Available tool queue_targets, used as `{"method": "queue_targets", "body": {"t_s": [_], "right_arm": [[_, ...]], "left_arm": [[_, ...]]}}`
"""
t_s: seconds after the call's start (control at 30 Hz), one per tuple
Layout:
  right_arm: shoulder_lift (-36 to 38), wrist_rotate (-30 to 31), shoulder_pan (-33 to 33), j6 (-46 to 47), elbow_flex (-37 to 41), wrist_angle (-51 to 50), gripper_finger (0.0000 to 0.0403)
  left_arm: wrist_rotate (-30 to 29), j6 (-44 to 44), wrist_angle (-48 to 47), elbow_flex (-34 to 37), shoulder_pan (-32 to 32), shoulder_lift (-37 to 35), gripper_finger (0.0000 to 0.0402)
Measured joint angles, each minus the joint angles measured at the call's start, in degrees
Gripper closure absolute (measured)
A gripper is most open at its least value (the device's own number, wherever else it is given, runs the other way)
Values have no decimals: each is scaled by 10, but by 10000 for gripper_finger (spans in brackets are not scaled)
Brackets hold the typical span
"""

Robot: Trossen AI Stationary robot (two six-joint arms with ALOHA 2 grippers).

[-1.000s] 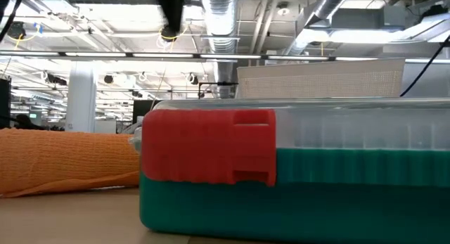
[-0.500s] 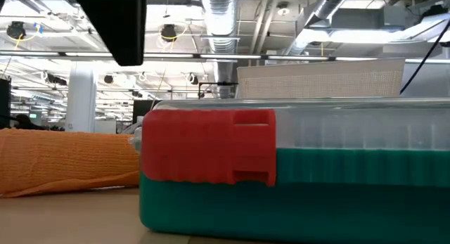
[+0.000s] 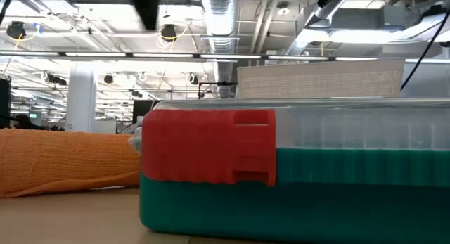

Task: Pick & place medical supplies in basket/bin
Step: Put the orange bandage in the white bin

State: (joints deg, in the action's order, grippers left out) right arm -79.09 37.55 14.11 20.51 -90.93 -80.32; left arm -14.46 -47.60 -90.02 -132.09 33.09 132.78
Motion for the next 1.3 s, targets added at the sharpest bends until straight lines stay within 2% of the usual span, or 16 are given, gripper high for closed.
{"method": "queue_targets", "body": {"t_s": [0.13,0.23,0.33,0.47,0.6,0.73,0.8,0.9,1.0,1.1,1.17,1.3], "right_arm": [[-7,0,0,0,0,-4,248],[-12,0,0,0,0,-10,249],[-17,0,0,0,0,-11,250],[-19,0,0,0,0,-10,249],[-18,0,0,0,0,-4,246],[-18,0,0,0,0,-4,245],[-18,0,0,0,0,0,246],[-18,0,0,7,0,5,249],[-18,0,0,18,0,7,250],[-18,0,0,20,0,10,249],[-18,-1,0,20,0,16,248],[-18,-1,0,24,0,20,248]], "left_arm": [[-65,9,0,0,2,-18,201],[-88,69,-1,0,11,-25,201],[-92,117,0,1,23,-25,201],[-102,133,2,12,29,-47,201],[-146,88,2,104,29,-138,201],[-177,-67,18,265,29,-260,201],[-172,-165,80,346,29,-311,201],[-120,-252,256,456,29,-361,201],[-56,-210,434,530,33,-372,201],[-22,-168,558,581,36,-360,201],[-3,-158,591,599,33,-344,201],[6,-153,582,600,27,-301,201]]}}
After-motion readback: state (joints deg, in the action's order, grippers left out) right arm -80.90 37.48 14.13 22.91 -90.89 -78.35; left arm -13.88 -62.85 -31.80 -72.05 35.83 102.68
